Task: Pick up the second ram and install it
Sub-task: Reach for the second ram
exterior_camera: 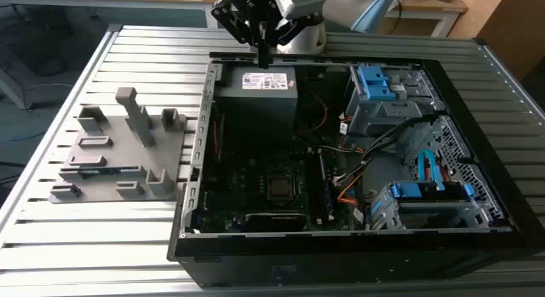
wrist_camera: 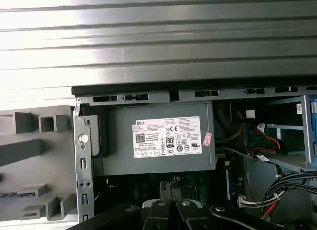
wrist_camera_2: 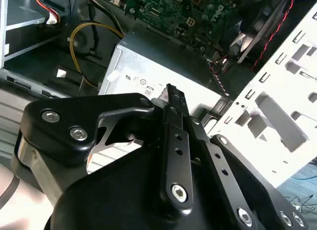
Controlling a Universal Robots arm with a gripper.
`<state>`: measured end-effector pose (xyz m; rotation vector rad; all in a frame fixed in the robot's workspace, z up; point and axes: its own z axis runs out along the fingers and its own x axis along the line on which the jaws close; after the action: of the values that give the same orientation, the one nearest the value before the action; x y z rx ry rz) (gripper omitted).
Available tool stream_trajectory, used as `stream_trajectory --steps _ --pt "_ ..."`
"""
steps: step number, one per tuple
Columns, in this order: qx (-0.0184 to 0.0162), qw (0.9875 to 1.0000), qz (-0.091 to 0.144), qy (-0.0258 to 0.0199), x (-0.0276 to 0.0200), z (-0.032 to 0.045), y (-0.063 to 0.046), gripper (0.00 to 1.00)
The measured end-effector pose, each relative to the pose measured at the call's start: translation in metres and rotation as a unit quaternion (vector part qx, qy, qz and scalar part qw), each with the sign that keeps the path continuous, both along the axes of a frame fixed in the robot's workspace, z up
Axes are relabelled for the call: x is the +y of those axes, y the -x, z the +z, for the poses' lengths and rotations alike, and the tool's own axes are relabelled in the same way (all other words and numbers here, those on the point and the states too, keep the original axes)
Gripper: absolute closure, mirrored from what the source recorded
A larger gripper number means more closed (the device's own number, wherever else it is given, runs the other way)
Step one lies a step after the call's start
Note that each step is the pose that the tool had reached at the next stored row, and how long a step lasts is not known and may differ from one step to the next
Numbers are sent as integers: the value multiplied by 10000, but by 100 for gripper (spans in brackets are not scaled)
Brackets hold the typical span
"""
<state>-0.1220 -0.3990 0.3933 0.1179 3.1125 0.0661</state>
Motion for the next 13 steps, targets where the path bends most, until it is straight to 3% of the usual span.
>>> stream_trajectory --steps 7,13 --pt "0 10000 -1 1 0 1 25 90" --pt "-9 10000 1 0 0 0 266 90"
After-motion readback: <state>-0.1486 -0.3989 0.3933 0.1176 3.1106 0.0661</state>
